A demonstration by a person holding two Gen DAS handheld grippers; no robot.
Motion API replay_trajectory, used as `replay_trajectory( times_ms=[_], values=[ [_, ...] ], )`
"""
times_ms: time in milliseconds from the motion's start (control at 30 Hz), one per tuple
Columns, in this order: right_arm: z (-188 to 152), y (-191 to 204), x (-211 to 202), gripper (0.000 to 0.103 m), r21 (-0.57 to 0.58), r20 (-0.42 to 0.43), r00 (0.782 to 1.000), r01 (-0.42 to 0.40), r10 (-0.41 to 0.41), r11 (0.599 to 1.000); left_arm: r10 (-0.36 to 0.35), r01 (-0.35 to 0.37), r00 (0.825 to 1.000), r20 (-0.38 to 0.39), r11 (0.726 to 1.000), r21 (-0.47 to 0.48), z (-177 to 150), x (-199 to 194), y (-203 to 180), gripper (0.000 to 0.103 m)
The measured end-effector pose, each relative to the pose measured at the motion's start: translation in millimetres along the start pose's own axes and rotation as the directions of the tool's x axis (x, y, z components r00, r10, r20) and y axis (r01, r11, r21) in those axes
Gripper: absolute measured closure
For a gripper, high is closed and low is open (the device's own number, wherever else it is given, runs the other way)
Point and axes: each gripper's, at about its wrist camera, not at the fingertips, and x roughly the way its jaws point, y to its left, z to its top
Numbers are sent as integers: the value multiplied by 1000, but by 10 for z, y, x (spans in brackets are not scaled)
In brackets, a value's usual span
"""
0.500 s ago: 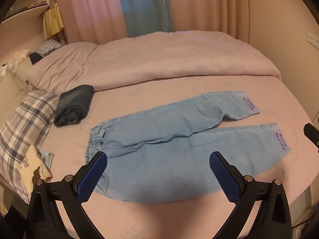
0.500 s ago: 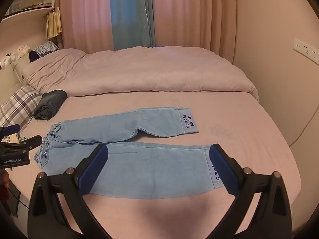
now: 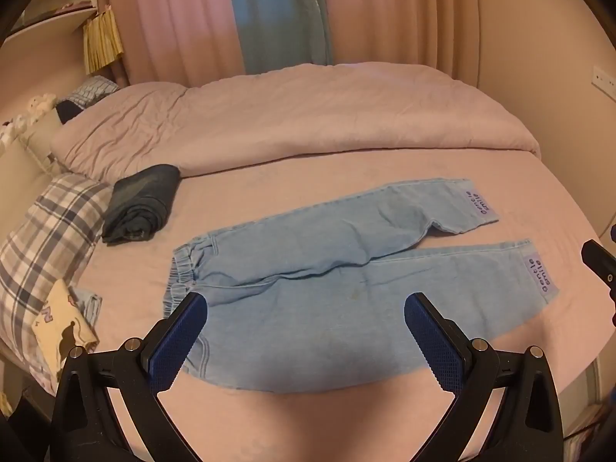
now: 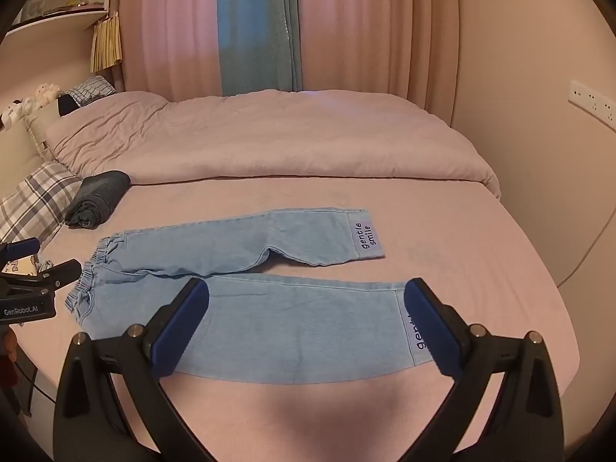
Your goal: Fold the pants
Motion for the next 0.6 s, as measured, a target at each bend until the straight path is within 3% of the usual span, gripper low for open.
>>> replay_trajectory(
  times_ms=[600],
  values=[
    [-6,18,5,1,-6,0,1000,0,0,1000,-2,2,1000,-2,1000,-1,12,-22,-13,1]
  ],
)
